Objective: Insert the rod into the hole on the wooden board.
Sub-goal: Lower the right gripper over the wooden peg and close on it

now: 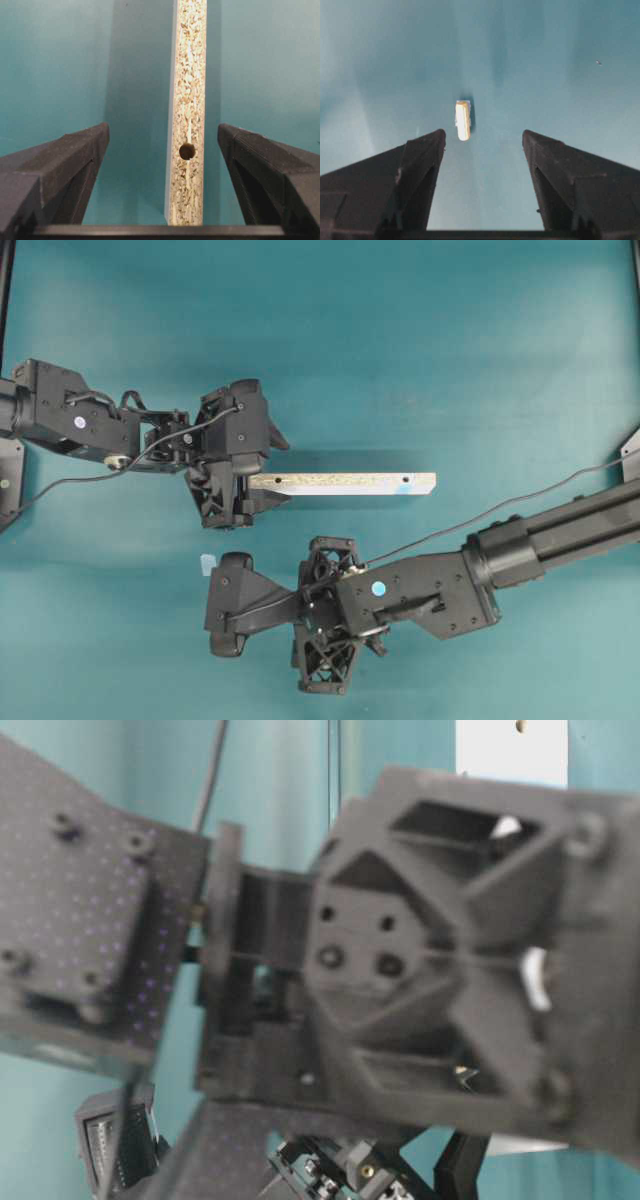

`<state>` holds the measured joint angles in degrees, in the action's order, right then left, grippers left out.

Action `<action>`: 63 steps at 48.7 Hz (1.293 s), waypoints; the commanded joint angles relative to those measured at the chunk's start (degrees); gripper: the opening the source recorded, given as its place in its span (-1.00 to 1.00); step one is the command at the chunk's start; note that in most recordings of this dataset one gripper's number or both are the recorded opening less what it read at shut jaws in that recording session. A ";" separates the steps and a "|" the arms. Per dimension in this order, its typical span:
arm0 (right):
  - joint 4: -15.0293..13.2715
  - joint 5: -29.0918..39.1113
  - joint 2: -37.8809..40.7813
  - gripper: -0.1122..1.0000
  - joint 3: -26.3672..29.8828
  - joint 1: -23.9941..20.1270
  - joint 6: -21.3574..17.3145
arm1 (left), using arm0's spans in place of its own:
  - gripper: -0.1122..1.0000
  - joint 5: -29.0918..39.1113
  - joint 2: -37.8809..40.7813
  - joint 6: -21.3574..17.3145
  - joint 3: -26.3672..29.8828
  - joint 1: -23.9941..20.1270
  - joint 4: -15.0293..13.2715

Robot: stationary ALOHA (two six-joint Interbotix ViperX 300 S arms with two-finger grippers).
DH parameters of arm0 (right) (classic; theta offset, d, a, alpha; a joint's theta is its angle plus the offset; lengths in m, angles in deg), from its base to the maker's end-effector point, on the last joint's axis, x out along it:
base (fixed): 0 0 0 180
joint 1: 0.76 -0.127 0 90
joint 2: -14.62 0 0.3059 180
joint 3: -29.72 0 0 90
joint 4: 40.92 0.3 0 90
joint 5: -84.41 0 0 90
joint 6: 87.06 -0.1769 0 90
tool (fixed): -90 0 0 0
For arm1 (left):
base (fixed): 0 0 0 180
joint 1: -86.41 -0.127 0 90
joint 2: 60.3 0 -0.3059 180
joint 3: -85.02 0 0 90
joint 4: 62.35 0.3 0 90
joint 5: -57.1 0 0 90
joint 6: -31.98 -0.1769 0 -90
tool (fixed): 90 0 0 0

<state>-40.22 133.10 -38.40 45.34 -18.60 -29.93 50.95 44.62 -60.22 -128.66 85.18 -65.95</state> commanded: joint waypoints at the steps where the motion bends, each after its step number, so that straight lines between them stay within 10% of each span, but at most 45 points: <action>1: 0.18 -1.05 -0.88 0.45 1.76 -0.44 0.18 | 0.99 -0.53 -0.70 0.00 0.35 0.18 -0.09; 63: -0.97 -1.76 4.13 0.44 4.39 -1.41 2.99 | 0.99 -0.53 -0.70 0.18 0.09 0.09 -0.09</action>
<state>-41.01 131.79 -33.04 48.24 -19.83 -27.03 50.86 44.53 -60.13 -129.02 85.18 -65.95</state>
